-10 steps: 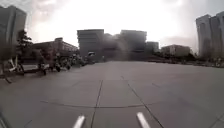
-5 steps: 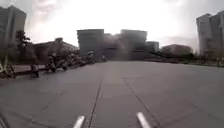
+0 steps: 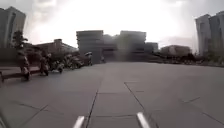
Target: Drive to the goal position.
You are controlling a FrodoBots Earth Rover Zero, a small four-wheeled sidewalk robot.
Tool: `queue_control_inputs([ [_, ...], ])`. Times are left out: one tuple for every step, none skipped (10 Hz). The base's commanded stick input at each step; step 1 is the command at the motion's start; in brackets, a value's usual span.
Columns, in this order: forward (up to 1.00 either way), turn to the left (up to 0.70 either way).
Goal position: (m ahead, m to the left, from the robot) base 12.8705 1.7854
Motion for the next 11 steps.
queue_control_inputs([
  [1.00, 0.00],
  [1.00, 0.00],
  [1.00, 0.00],
  [1.00, 0.00],
  [1.00, 0.00],
  [1.00, 0.00],
  [1.00, 0.00],
  [1.00, 0.00],
  [1.00, 0.00],
  [1.00, 0.00],
  [1.00, 0.00],
])
